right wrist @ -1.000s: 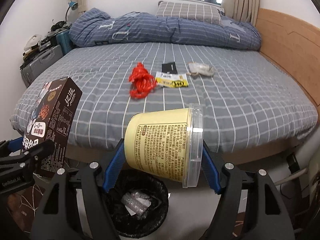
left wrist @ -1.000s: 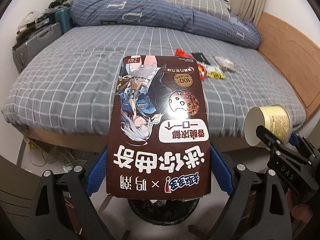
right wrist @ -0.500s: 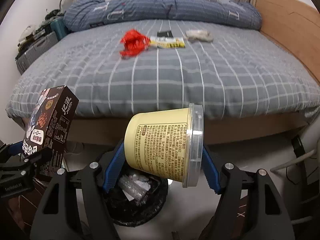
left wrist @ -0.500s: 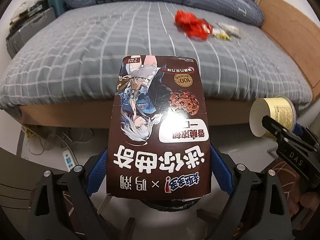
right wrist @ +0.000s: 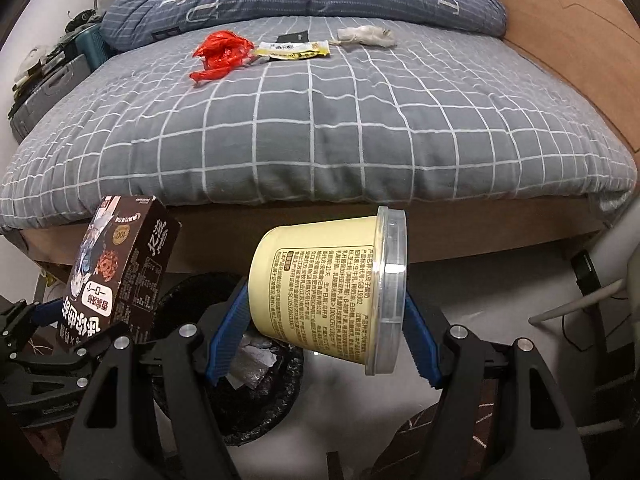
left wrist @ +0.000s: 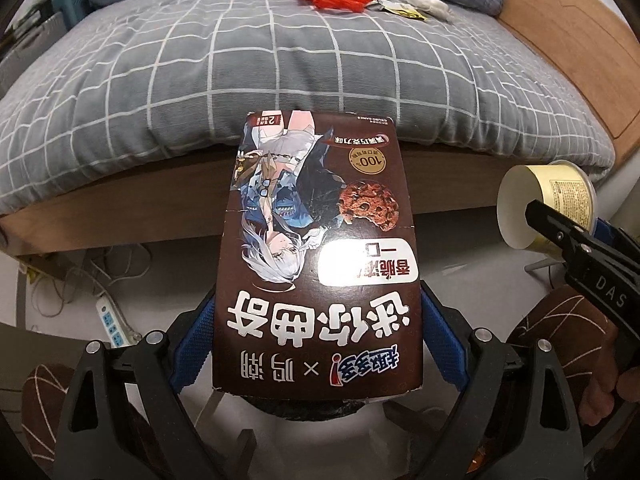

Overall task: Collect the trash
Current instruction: 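Carry the brown box and yellow cup down over the black bin with both tools, then open the left tool over the bin while the right tool releases the yellow cup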

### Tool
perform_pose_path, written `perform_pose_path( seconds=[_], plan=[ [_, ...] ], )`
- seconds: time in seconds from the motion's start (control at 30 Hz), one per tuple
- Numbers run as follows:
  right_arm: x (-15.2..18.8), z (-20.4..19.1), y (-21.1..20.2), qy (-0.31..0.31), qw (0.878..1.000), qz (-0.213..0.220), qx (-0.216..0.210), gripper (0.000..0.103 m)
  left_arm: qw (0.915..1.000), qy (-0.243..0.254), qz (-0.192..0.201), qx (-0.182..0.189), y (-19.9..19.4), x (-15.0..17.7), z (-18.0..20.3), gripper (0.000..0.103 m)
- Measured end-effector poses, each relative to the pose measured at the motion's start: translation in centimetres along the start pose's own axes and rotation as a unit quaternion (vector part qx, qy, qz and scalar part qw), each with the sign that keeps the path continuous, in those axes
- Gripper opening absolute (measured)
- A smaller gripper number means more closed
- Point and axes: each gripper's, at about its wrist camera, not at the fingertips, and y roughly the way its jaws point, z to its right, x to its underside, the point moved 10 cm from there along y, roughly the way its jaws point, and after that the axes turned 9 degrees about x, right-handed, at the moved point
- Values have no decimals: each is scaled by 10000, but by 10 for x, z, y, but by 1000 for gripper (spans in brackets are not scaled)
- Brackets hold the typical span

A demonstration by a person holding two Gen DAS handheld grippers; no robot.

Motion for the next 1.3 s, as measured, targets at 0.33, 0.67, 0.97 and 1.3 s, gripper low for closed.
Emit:
perform_pose_path(
  seconds=[0.33,0.67,0.97,1.3],
  plan=[
    [0,-32,2,-248,9995,-65,-167,68,9998,-56,99,-140,-4,0,-20,96],
    [-2,-97,-1,-718,9962,-115,-481,68,9984,-332,228,-409,-25,-1,-72,97],
    [1,-135,-6,-988,9924,-179,-717,69,9964,-519,382,-556,-46,-3,-102,97],
    [1,-141,-6,-1071,9923,-123,-617,89,9953,-598,428,-633,-49,-4,-111,97]
  ],
)
